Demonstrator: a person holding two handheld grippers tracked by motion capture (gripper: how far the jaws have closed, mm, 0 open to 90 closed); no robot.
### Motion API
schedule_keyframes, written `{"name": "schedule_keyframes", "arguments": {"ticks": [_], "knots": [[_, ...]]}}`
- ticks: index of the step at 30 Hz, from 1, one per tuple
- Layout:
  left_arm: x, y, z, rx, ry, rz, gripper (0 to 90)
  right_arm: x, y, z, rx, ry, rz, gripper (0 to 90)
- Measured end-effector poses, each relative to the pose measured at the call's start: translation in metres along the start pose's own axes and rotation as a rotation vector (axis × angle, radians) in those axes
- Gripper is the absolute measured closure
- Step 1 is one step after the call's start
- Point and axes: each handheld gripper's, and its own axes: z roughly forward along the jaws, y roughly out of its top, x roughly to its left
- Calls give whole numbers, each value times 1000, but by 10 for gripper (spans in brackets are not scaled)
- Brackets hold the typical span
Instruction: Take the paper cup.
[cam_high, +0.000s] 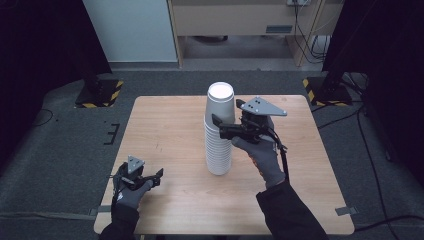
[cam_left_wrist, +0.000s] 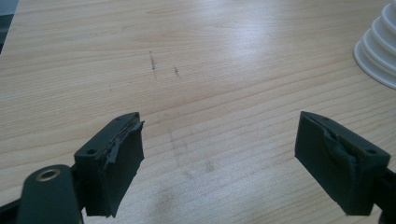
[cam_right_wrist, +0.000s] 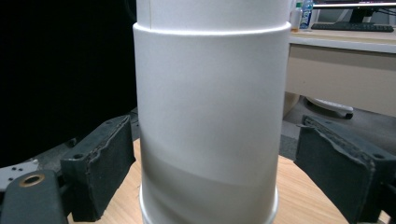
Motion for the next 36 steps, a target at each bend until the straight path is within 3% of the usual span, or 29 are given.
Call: {"name": "schedule_keyframes", "arguments": {"ticks": [8,20,36], "knots": [[0,0,0,-1,0,-5,143,0,-3,15,7,2,27,109],[0,0,1,1,-1,-6,142,4,-9,31,29,-20,18,108],[0,0,1,1,-1,-6,142,6,-8,32,19,-23,6,134]]}}
